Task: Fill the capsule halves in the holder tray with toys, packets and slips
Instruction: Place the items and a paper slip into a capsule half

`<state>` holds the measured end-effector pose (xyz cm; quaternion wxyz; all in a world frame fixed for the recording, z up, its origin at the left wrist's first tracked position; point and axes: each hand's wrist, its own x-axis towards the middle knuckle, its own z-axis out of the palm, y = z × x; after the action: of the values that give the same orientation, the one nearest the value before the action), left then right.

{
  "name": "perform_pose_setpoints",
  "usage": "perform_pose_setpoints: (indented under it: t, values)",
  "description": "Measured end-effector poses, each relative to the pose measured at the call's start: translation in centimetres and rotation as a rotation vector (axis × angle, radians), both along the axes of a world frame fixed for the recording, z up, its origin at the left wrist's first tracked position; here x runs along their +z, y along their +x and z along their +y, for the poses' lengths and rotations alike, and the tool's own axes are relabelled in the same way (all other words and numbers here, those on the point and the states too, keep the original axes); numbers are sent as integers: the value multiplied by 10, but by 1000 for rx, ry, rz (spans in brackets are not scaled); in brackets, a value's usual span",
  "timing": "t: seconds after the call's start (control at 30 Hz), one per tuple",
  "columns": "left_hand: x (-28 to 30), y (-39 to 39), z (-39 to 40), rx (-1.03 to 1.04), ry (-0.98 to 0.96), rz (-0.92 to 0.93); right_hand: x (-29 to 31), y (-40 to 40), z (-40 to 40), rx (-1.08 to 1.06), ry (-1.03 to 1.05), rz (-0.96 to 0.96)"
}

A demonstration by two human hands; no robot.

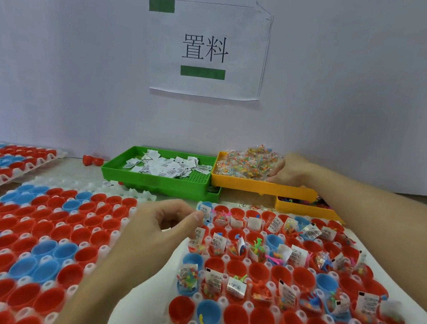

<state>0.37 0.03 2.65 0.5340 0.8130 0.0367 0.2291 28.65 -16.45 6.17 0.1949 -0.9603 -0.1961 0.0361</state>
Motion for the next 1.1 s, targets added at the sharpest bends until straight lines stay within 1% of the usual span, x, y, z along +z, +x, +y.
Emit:
perform_pose_setpoints:
  t: [0.07, 0.13, 0.3, 0.37, 0.43, 0.5, 0.6, 0.73, 0.83, 0.97, 1.1]
  values:
    - [0, -1, -1, -5, -6, 1, -1, 1, 0, -37, 35, 28]
    - [1, -1, -1, -1, -15, -3, -4, 2, 0, -41, 111, 15]
    - [0, -1, -1, 37, -28, -27, -9, -3, -3, -78, 399, -133]
    - [0, -1, -1, 51, -21, -39, -6, -4, -7, -109, 494, -154]
    - [-1, 0, -3, 51, -8, -48, 0, -9, -14, -125, 597, -133]
    - [-2, 1, -6, 45, 1, -51, 5, -16, -20, -129, 726, -69]
    - [-3, 3, -12, 5, -8, -47, 12, -45, -30, -3, 849, 41]
    - [-3, 3, -22, -44, 0, -42, 17, -111, -48, 261, 830, 146]
    - [2, 1, -32, -84, -45, -83, 15, -158, -66, 367, 817, 161]
    - [7, -2, -45, -171, -124, -112, 5, -190, -80, 396, 821, 146]
    - [5, -3, -57, -229, -104, -115, -4, -200, -72, 420, 802, 164]
